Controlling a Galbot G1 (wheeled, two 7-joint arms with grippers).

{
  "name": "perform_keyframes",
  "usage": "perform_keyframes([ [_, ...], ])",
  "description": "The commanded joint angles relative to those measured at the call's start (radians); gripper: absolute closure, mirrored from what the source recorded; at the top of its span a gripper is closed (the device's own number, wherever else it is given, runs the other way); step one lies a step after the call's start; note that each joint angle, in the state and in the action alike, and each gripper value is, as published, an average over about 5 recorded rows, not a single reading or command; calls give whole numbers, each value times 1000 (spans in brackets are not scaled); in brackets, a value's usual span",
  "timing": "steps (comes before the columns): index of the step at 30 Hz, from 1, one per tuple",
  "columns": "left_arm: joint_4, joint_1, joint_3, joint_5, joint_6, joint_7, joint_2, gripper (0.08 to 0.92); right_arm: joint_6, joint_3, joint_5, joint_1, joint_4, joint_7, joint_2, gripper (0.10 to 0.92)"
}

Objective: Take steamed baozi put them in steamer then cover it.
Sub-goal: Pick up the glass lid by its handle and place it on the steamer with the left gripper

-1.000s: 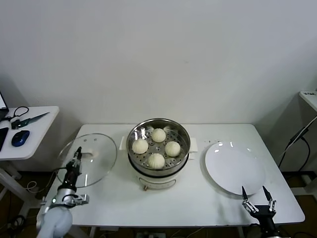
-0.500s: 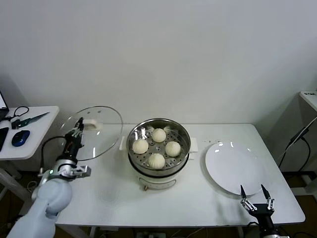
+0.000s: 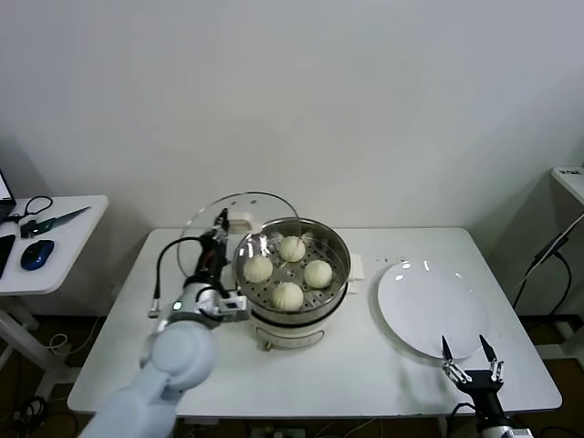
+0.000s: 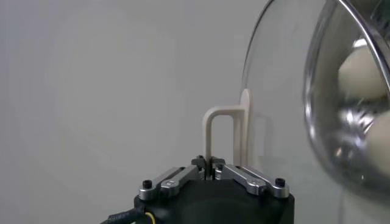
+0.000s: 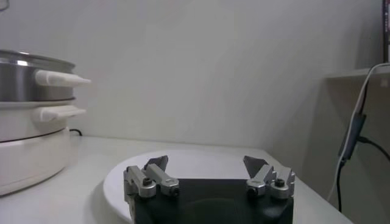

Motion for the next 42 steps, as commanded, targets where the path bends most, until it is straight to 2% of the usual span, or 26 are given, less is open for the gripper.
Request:
perform_keyframes([
  [1, -37, -75, 194, 152, 132, 123, -116, 862, 6, 0, 1, 5, -6, 1, -5, 203],
  [6, 47, -70, 248, 218, 158, 127, -225, 862, 17, 0, 4, 4, -15, 3, -9, 203],
  [17, 190, -83, 266, 269, 175, 75, -337, 862, 31, 2, 4, -1, -16, 5, 1, 203],
  [30, 268, -73, 227, 334, 141, 41, -320, 862, 36, 8, 0, -11, -5, 2, 17, 203],
  [42, 287, -54, 208, 355, 121, 22, -308, 862, 41, 9, -7, -14, -5, 3, 26, 203],
])
